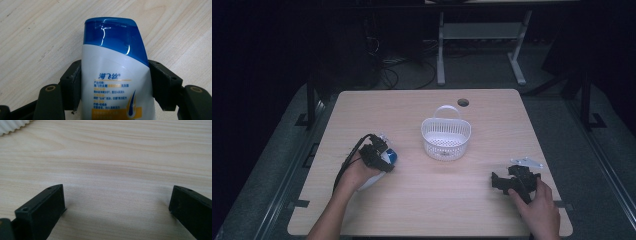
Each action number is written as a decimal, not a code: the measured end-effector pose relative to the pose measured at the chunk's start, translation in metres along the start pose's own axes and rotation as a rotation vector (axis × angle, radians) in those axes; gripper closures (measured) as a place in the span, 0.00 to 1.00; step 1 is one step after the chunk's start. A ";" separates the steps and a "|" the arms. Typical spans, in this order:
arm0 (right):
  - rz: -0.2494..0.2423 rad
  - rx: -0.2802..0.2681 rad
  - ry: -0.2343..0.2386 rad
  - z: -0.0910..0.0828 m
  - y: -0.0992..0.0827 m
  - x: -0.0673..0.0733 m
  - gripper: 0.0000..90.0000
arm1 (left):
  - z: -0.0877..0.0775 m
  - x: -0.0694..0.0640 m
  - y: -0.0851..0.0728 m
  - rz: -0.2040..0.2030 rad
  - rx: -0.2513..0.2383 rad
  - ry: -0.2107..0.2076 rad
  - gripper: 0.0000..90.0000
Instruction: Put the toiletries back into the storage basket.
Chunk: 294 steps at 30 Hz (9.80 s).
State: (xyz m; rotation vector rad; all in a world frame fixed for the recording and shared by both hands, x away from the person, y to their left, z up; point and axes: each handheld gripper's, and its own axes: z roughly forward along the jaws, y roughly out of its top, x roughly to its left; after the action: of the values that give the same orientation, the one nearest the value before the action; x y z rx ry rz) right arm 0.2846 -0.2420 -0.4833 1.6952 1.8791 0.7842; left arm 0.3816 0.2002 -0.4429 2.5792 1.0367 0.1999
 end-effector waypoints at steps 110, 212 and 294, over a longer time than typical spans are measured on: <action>0.000 0.000 0.000 0.000 0.000 0.000 0.00 | -0.111 0.002 0.075 0.116 -0.815 -0.368 0.39; 0.000 0.000 0.000 0.000 0.000 0.000 0.00 | -0.011 -0.022 0.108 0.227 -0.848 -0.375 0.39; 0.000 0.000 0.000 0.000 0.000 0.000 0.00 | -0.063 -0.001 -0.003 0.106 -0.648 -0.123 0.16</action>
State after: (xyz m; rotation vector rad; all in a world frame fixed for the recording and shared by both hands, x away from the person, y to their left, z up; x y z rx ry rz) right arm 0.2846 -0.2420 -0.4833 1.6947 1.8791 0.7842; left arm 0.3627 0.2182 -0.3860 2.0237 0.6493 0.3360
